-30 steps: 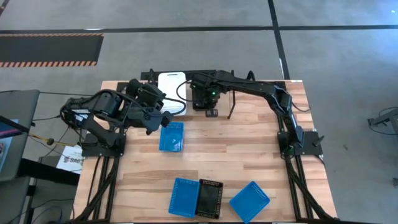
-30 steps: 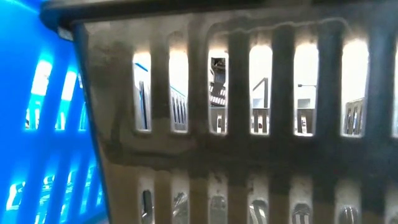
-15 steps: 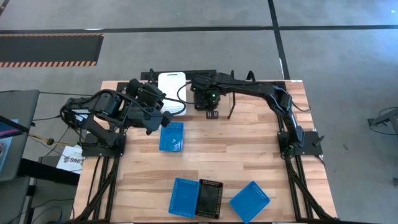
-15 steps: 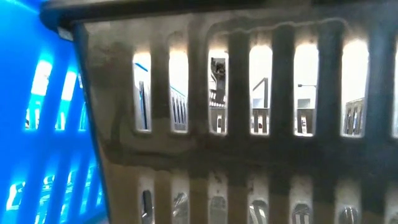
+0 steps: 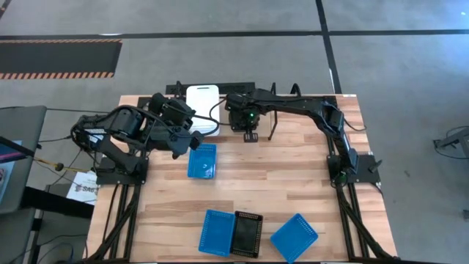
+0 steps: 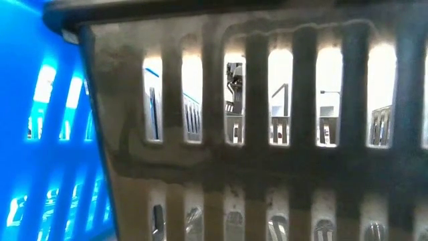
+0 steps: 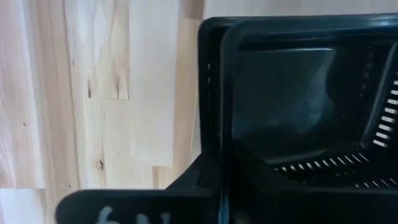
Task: Stack baskets on shelf by color
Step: Stack the top black bin on top of the black bin on the shelf, then stack the black bin on top of the black bin on the shelf
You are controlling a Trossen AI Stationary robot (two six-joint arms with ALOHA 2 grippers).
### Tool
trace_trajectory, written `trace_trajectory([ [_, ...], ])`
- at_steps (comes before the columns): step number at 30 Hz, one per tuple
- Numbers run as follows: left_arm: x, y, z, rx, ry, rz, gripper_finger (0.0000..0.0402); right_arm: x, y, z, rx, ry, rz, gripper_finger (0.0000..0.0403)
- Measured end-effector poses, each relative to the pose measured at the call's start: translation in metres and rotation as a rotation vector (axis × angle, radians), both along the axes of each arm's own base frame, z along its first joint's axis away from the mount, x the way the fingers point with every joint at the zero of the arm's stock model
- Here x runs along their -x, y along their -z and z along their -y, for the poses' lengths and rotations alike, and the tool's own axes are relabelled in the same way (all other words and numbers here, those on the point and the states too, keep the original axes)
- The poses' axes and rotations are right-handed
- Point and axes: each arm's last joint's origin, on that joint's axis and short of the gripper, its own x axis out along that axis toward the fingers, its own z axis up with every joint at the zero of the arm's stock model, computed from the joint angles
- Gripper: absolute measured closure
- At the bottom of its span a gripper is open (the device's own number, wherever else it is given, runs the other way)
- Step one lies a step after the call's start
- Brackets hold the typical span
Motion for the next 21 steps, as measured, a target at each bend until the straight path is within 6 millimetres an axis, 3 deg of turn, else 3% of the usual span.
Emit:
trace_trajectory([
  [9, 0.000, 0.000, 0.000, 0.001, -0.001, 0.001, 0.0401, -0.006, -0.012, -0.008, 0.011, -0.029, 0.034, 0.0295],
  [21, 0.000, 0.000, 0.000, 0.001, -0.001, 0.002, 0.0401, -0.011, -0.056, -0.010, 0.050, -0.040, 0.144, 0.0214],
])
